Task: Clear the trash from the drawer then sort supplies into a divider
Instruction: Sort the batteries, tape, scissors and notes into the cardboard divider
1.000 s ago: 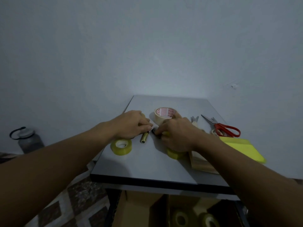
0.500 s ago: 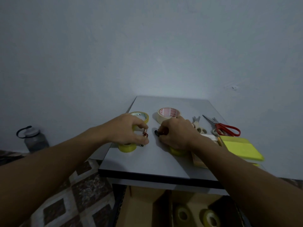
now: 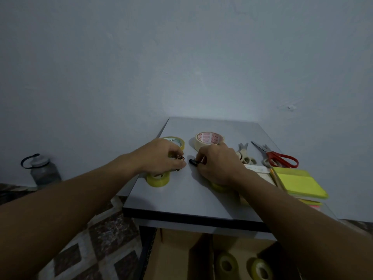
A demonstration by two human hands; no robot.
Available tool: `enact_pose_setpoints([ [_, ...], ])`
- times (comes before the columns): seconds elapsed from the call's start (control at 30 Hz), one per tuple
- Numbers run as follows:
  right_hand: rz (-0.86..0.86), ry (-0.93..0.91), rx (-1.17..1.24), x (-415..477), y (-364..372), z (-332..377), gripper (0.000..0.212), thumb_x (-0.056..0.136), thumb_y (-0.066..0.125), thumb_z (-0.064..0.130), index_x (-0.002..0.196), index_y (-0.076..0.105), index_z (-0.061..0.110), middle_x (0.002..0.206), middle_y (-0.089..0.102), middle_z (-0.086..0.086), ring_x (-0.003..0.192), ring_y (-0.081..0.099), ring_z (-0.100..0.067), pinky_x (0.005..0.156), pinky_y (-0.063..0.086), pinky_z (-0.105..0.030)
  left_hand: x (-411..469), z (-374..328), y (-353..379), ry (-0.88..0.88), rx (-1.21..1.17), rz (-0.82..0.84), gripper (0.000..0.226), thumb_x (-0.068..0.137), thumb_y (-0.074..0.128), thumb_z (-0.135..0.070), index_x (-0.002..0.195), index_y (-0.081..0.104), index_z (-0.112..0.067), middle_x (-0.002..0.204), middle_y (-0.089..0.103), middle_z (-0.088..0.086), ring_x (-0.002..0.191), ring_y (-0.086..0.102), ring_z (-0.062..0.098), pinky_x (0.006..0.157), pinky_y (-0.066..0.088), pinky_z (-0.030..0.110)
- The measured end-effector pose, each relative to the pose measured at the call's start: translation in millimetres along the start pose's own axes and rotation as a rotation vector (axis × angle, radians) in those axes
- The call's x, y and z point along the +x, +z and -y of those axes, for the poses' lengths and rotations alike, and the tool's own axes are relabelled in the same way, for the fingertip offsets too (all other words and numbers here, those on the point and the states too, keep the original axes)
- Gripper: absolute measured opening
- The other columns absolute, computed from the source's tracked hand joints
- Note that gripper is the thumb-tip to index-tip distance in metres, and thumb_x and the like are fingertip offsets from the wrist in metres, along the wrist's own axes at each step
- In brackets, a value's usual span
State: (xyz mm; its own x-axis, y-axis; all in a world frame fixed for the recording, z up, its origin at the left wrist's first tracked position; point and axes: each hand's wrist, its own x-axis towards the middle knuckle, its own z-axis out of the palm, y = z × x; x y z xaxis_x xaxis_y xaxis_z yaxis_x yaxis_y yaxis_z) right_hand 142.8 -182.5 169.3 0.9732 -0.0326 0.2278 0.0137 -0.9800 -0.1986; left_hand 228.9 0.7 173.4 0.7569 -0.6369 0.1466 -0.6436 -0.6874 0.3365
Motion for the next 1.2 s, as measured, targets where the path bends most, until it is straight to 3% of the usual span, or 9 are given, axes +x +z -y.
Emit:
enact_pose_setpoints([
  [0.2, 0.001, 0.003, 0.003, -1.2, -0.7, 0.6, 0.018, 0.089, 0.060, 0.032, 0.104, 0.068, 0.025, 0.106, 0.067, -0.005, 0.105, 0.054, -0.026, 0.092, 0.048, -0.045, -1.5, -7.8, -0.7, -0.030, 0.017, -0.031, 0.032, 0.086, 0.067, -0.046, 0.114, 0.072, -0.031, 0.115, 0.065, -0.002, 0.096, 0.059, 0.014, 0.084, 0.054, 0.031],
  [0.43, -0.034, 0.019, 0.043, 4.8, 2.2, 0.6, 0.014, 0.088, 0.064, 0.035, 0.096, 0.070, 0.026, 0.101, 0.069, -0.006, 0.098, 0.059, -0.026, 0.090, 0.050, -0.045, -1.8, -10.5, 2.7, -0.034, 0.021, -0.084, 0.009, 0.080, 0.076, -0.033, 0.089, 0.074, -0.034, 0.093, 0.069, -0.012, 0.081, 0.062, 0.008, 0.075, 0.057, 0.030],
  [0.57, -0.034, 0.034, 0.089, 9.8, 4.6, -2.2, 0.013, 0.085, 0.067, 0.034, 0.096, 0.069, 0.028, 0.101, 0.069, -0.005, 0.099, 0.060, -0.025, 0.091, 0.051, -0.045, -2.5, -10.8, 3.1, -0.018, -0.001, -0.067, 0.013, 0.076, 0.079, -0.030, 0.078, 0.069, -0.038, 0.085, 0.067, -0.016, 0.079, 0.063, 0.007, 0.073, 0.056, 0.030],
  [0.93, 0.016, 0.026, 0.151, 15.8, 1.7, -7.0, 0.007, 0.086, 0.069, 0.030, 0.093, 0.067, 0.027, 0.101, 0.069, -0.003, 0.097, 0.062, -0.024, 0.093, 0.052, -0.044, -0.8, -16.2, -3.5, -0.055, -0.176, 0.069, 0.017, 0.071, 0.085, -0.016, 0.082, 0.074, -0.024, 0.082, 0.073, -0.004, 0.078, 0.069, 0.014, 0.070, 0.056, 0.028],
  [1.2, -0.013, 0.016, 0.141, 15.9, 2.6, -7.6, 0.011, 0.087, 0.069, 0.031, 0.095, 0.071, 0.024, 0.100, 0.071, -0.003, 0.096, 0.063, -0.025, 0.093, 0.051, -0.045, 1.8, -15.9, -5.9, -0.063, -0.198, 0.106, 0.019, 0.071, 0.087, -0.017, 0.081, 0.072, -0.023, 0.085, 0.073, -0.001, 0.079, 0.069, 0.015, 0.071, 0.055, 0.028],
])
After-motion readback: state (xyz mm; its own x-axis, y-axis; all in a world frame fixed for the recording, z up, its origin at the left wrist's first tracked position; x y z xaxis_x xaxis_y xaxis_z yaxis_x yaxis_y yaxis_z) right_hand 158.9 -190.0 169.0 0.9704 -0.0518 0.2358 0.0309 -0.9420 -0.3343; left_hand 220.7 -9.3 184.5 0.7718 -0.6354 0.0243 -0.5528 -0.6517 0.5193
